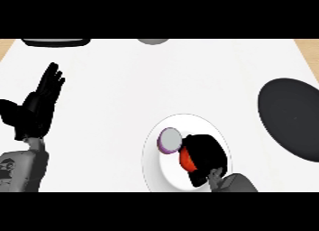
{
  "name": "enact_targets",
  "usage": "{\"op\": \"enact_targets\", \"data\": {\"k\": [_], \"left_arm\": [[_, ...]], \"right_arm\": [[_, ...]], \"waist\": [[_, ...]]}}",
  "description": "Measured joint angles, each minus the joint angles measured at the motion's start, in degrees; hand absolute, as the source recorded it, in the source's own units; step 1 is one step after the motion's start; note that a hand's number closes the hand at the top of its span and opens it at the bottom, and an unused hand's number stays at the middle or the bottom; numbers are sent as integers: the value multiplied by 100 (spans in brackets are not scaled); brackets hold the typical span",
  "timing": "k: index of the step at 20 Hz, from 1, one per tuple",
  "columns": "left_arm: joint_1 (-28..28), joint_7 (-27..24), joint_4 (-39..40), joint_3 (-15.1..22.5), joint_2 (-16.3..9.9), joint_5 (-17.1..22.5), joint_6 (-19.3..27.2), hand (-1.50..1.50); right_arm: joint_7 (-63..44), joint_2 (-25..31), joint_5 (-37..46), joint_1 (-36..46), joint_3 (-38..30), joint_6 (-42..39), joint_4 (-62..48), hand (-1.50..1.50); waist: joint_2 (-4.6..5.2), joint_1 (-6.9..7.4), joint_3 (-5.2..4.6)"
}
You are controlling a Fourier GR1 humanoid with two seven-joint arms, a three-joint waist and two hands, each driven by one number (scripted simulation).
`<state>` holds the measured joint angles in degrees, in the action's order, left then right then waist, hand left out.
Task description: Pick the tomato from the plate and place it in the pan
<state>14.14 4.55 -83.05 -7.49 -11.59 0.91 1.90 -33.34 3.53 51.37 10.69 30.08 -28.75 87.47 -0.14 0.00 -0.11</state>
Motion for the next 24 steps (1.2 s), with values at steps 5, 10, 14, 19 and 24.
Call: {"op": "enact_targets", "data": {"k": [5,10,14,19,24], "left_arm": [[-112,87,-232,117,142,-103,89,0],[-107,23,-159,67,147,-116,60,0],[-59,127,-194,97,190,-143,105,0],[-67,43,-137,49,163,-124,79,0],[-68,-36,-29,24,139,-130,50,0]], "right_arm": [[433,-6,267,113,-42,266,-295,150],[576,-17,478,20,-77,407,-145,150],[-104,-223,544,-40,-7,791,68,150],[-1436,-314,783,85,303,1465,616,150],[-2150,-335,1574,464,532,1847,1394,150]], "waist": [[-27,-2,-13],[-15,-7,-3],[0,-6,6],[-9,-13,7],[-14,-38,6]]}}
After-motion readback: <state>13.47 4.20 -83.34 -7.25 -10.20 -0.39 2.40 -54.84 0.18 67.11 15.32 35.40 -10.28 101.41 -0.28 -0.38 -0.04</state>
